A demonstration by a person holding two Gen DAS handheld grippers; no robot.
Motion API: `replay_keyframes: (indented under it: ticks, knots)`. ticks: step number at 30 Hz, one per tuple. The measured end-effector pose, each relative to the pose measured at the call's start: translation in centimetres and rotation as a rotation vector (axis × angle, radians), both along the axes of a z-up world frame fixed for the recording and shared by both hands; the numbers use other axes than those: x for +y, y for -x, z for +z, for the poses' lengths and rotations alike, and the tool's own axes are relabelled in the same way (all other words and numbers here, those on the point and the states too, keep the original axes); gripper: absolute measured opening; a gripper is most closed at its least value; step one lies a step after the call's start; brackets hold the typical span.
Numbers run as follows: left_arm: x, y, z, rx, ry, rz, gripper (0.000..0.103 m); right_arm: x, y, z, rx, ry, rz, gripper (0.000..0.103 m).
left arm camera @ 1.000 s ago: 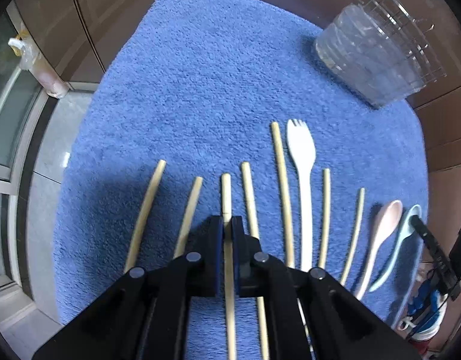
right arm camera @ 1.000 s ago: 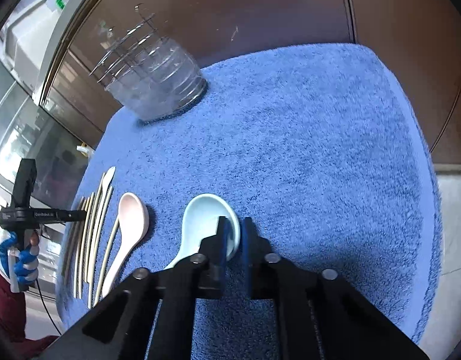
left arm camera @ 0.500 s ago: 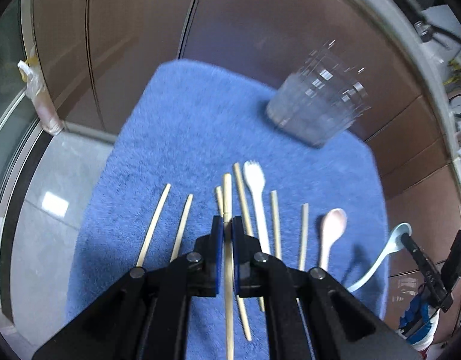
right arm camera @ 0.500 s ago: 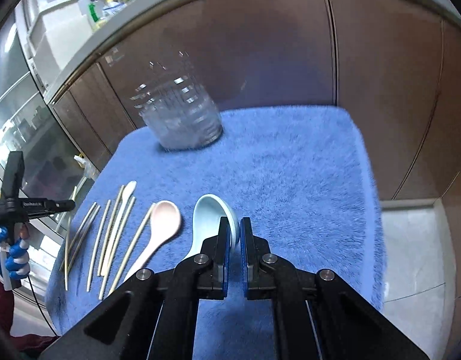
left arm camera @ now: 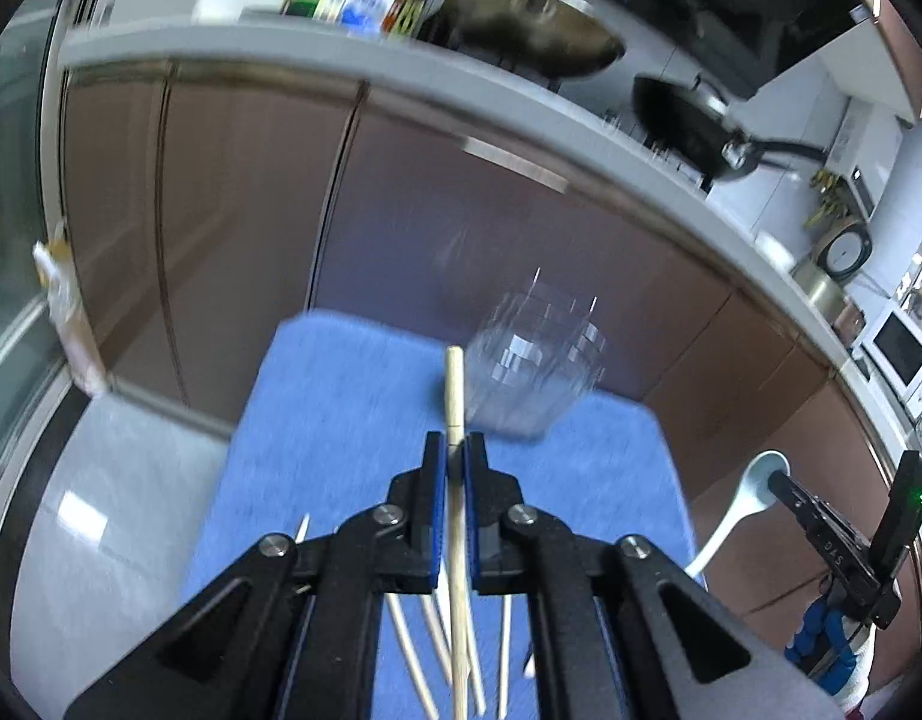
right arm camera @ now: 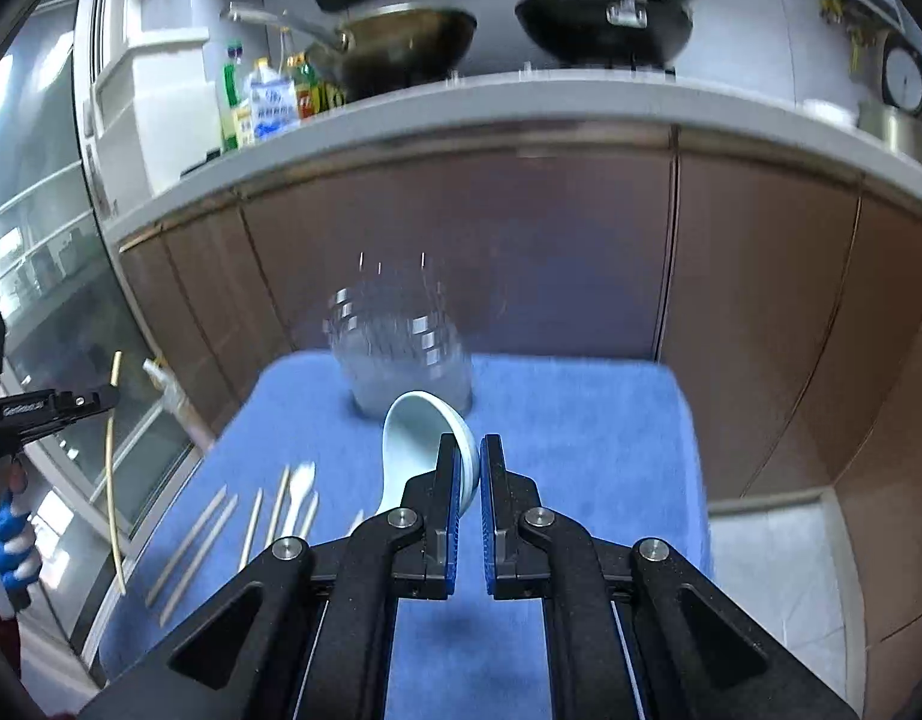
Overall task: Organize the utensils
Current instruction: 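Lift the chopstick with the left tool while the right tool carries the spoon to the rack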
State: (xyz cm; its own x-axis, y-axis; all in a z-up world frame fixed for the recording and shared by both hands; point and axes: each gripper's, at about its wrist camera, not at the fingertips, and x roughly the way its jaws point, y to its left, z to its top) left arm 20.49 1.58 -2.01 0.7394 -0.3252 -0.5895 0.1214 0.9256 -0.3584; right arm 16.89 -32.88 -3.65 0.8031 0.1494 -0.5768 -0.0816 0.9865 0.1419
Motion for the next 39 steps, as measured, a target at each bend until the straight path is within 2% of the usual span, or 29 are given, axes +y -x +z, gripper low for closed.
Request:
replay_keyframes:
  ticks: [7,11,15,19,25,31,39]
  knots:
    - [-1.8,-5.1,5.6,-0.175,0.021,0.042,0.005,2.1,-5.6,5.0,-0.144,0.043,-0.064,0.006]
    - [-3.4,-8.3,7.5,-0.28,0.044,0.079,0.005,3.1,-9.2,6.4,-0.223,0.083,-0.101,0.006]
    - [-5.7,-11.8,7.7,-0.369,0.068,0.11,0.005,4.2,-12.6,6.4,-0.298,0.135,-0.137,0.006]
    - [-8.5,-15.2,6.4,-0.441,0.043,0.135,0.005,5.0,-14.9,5.1,-0.341,0.176,-0.154,0.006]
    - [-10.9,-18.7,2.4,-0.468,-0.014,0.165,0.005,5.8,-17.5,2.2,-0.348,0.23,-0.157,0.006]
    - [-11.9,-20.5,-1.7,-0.471,-0.044,0.188,0.005,6.8,-18.6,-1.0,-0.348,0.277,-0.159,0.006]
    - [-12.1,-21.2,-5.0,-0.506,-0.081,0.236,0.005,8.1,-19.5,-4.5,-0.337,0.324,-0.154,0.007]
